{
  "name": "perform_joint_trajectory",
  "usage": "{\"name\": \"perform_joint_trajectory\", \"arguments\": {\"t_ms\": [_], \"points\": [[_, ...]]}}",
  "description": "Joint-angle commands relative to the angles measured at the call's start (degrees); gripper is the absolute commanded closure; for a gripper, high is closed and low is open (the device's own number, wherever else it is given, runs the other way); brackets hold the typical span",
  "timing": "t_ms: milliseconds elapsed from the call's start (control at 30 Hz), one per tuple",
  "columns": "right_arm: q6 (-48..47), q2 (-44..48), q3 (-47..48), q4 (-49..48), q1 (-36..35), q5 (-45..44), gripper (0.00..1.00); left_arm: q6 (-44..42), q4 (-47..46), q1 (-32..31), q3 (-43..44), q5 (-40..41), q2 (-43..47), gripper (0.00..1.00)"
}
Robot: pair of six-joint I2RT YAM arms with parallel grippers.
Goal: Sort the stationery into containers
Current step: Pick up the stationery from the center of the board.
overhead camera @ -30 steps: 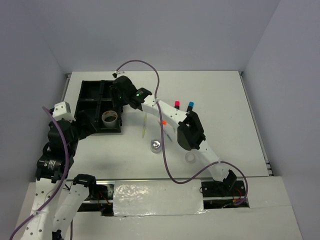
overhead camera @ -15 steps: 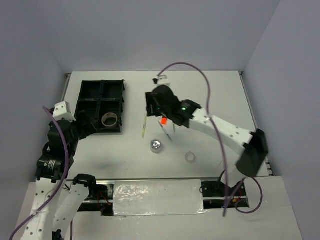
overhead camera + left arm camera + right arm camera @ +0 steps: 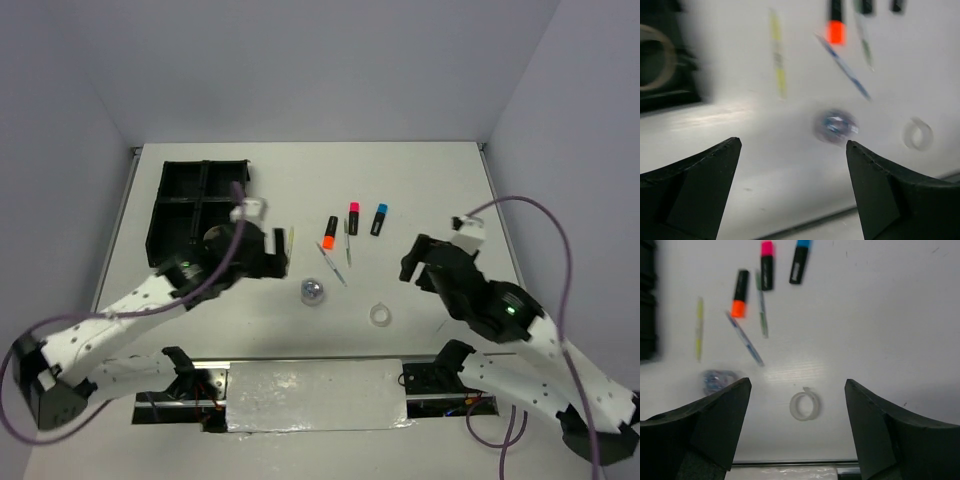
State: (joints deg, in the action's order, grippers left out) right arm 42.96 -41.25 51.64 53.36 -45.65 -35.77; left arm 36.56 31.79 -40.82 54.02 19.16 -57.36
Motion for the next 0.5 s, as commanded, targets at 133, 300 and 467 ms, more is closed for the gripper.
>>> {"name": "perform_joint_trajectory", "arguments": {"t_ms": [133, 300, 467], "points": [[4.1, 11.4, 8.8, 13.3, 0.0, -7.1, 0.14, 4.9, -10.2, -22.9, 14.3, 10.5, -24.7, 0.02], [2.4, 13.5, 10.0, 17.3, 0.1, -6.4, 0.14, 3.1, -10.3, -27.3, 25.2, 6.7, -40.0, 0.11], [1.3, 15.2, 8.7, 18.2, 0.0, -3.7, 0.14, 2.7, -9.2, -29.3, 33.3, 3.7, -51.3, 0.17]]}}
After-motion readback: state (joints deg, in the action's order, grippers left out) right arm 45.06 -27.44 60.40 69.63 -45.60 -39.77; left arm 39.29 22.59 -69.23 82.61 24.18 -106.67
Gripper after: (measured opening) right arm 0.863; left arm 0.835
